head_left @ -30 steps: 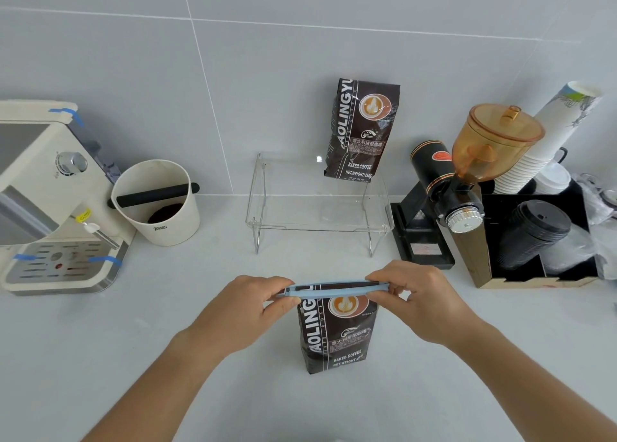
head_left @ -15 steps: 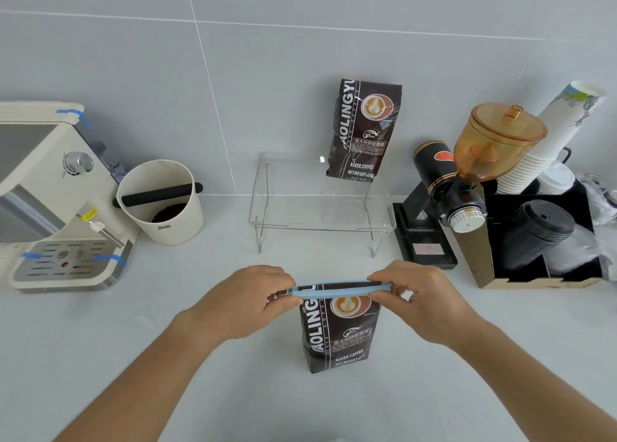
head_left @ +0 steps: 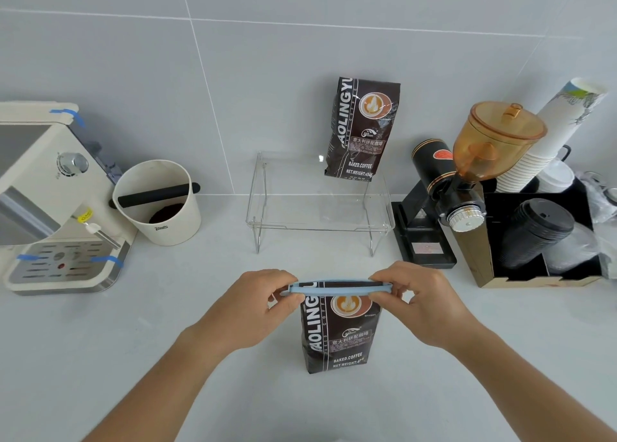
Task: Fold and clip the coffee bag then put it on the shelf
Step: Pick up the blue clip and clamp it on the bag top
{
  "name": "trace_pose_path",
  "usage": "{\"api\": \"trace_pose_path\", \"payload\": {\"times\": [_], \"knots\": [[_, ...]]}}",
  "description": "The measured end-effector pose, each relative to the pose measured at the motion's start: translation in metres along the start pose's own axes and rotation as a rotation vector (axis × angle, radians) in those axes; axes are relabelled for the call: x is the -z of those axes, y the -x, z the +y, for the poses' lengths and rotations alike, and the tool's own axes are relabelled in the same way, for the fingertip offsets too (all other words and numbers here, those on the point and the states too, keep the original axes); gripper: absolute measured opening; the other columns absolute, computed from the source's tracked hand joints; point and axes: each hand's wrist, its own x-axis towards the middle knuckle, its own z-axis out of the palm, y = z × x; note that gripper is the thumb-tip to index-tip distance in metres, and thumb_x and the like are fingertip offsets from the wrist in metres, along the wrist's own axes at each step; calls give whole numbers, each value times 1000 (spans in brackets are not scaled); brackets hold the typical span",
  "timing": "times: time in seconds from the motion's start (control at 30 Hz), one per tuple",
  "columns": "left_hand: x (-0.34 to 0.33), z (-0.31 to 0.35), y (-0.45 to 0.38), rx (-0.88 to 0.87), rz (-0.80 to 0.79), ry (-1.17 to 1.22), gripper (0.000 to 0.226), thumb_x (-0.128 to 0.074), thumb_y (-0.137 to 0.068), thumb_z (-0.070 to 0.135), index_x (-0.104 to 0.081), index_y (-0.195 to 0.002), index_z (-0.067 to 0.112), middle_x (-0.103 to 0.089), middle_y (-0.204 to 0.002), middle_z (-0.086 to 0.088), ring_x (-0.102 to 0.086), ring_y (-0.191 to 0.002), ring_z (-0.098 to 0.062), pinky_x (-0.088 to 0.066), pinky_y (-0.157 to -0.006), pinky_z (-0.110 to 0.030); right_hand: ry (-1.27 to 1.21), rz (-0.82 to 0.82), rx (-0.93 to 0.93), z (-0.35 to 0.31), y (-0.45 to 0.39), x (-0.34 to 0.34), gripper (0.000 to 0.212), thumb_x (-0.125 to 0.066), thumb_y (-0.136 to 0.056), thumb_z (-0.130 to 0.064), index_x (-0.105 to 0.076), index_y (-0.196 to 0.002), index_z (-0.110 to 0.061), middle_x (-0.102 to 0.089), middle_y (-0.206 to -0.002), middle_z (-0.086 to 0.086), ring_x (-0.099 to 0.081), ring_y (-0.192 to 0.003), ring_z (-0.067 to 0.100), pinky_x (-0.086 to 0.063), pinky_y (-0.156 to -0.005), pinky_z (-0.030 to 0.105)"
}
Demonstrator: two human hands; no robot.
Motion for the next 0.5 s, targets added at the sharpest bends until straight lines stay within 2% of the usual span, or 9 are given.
{"api": "trace_pose_path", "payload": {"times": [0.1,0.17,0.27,0.4,0.5], "knots": [[-7,3,0,4,67,167,13,-66,-87,31,-70,-100,29,-69,-82,12,-60,-80,-11,-47,-69,-16,6,-23,21,-1,-1,1,18,-78,-78,-10,-75,-96,-9,-60,-76,-19,-59,-76,4,-41,-56,0],[-11,4,-2,-31,111,163,11,-66,-87,28,-70,-97,26,-68,-80,11,-59,-79,-13,-44,-69,-14,9,-27,24,-2,-2,1,16,-78,-79,-10,-75,-95,-9,-59,-75,-20,-59,-77,6,-41,-55,1],[-15,6,-3,-62,126,124,11,-62,-89,29,-69,-94,22,-64,-76,10,-55,-75,-8,-41,-68,-12,10,-28,13,-1,-1,2,14,-76,-81,-11,-74,-95,-10,-59,-75,-20,-59,-80,8,-42,-54,2],[-15,5,-2,-64,136,149,8,-64,-86,31,-69,-89,26,-63,-72,9,-54,-72,-8,-40,-66,-13,-9,-53,1,0,0,2,11,-74,-83,-13,-74,-94,-13,-60,-75,-19,-58,-75,3,-43,-54,5],[-13,4,-4,-26,88,216,15,-67,-82,34,-67,-97,33,-68,-94,16,-61,-82,-9,-45,-72,-13,-24,-78,-33,0,-1,2,13,-75,-82,-17,-73,-95,-17,-62,-77,-20,-59,-75,2,-43,-52,6]]}}
